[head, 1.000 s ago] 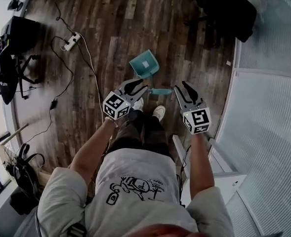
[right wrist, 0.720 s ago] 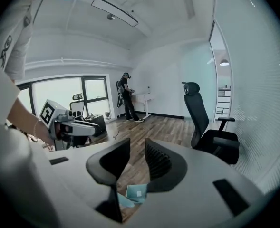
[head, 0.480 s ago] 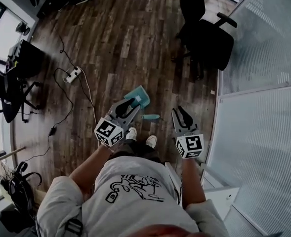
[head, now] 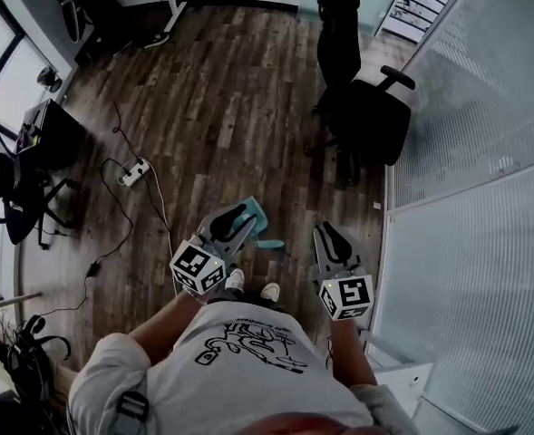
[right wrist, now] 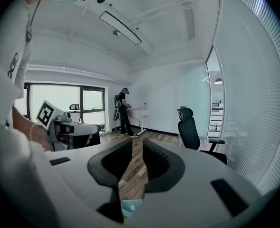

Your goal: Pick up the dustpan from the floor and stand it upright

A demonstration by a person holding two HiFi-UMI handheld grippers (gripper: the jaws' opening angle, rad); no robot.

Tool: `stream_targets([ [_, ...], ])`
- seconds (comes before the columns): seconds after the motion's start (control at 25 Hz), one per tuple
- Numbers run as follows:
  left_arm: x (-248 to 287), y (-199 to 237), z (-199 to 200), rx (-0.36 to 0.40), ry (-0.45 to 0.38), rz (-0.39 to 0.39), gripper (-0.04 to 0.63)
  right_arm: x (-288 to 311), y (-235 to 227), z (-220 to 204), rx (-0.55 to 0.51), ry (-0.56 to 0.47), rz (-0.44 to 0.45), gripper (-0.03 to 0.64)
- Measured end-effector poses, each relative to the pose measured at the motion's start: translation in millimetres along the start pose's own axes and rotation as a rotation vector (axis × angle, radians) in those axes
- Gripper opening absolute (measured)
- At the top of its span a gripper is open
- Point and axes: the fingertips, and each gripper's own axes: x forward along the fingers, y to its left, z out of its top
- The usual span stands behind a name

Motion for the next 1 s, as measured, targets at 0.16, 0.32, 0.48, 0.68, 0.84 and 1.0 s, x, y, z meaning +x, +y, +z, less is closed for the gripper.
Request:
stream_targets([
  [0.16, -5.5, -8.8, 27.0, 0.031, -0.031, 0.012, 0.124, -14.0, -0.3, 28.4, 0.004, -0.022, -0.025, 0.054],
  [0.32, -8.9, -13.5, 45.4, 0.022, -0.032, 0.025, 0.124, -23.6, 7.3, 53.9, -0.007, -0.059, -0.020, 0.049],
  [0.48, -11.8, -23.3, 62.9, 0.048, -0.042, 0.023, 0.124, -29.5, 17.1, 72.3, -0.042, -0.081, -0.017, 0.049],
  [0.68, -10.9, -32.7, 84.6, 0.083, -0.074, 0.010, 0.124, -36.1, 17.3, 91.1, -0.067, -0.108, -0.046, 0.049],
  [0.84, -8.3, -42.3, 91.8, 0.109, -0.081, -0.005, 0.124, -41.5, 15.7, 96.0, -0.068, -0.116, -0.067, 0.048],
  [1.0, -6.8, -41.6, 94.6, 0.115, -0.082, -0.008, 0.124, -43.4, 12.6, 96.7, -0.058, -0.121, -0.094, 0.037],
])
